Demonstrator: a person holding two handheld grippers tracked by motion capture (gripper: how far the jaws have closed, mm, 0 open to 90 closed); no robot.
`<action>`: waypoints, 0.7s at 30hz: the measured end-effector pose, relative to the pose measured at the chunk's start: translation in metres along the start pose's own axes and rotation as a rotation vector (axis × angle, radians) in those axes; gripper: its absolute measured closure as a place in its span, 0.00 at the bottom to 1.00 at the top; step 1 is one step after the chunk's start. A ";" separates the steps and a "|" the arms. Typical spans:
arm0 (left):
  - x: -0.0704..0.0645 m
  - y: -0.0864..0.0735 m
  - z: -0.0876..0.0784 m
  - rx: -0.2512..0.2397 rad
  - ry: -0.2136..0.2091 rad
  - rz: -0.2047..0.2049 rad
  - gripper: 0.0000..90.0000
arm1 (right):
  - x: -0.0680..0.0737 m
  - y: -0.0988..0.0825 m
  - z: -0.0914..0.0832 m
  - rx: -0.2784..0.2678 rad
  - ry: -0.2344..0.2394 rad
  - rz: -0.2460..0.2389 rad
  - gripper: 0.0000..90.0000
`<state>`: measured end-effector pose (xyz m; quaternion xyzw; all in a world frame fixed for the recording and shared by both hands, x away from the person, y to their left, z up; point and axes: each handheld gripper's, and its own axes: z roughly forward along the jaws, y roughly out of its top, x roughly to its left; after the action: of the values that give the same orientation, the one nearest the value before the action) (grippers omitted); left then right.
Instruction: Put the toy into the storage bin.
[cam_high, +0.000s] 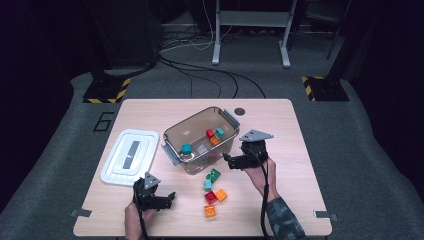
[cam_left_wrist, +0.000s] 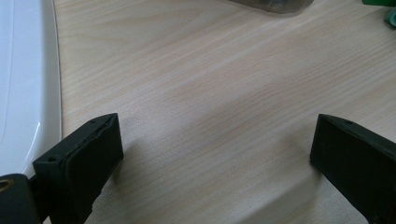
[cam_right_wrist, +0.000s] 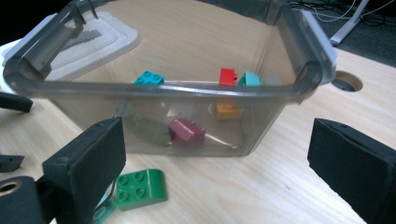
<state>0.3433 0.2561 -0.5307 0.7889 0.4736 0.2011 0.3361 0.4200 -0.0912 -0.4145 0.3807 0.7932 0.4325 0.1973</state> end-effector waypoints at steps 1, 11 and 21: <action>0.000 0.000 0.000 0.000 0.000 0.000 0.02 | 0.001 -0.003 0.000 0.000 -0.001 0.005 0.04; 0.000 0.000 0.000 -0.001 0.000 0.001 0.03 | 0.011 -0.026 0.007 0.037 0.013 0.017 0.03; 0.000 0.000 0.000 -0.001 -0.001 0.000 0.03 | 0.018 -0.047 0.015 0.067 0.026 0.035 0.01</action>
<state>0.3433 0.2561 -0.5306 0.7889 0.4732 0.2011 0.3366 0.3982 -0.0852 -0.4620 0.3953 0.8028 0.4141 0.1666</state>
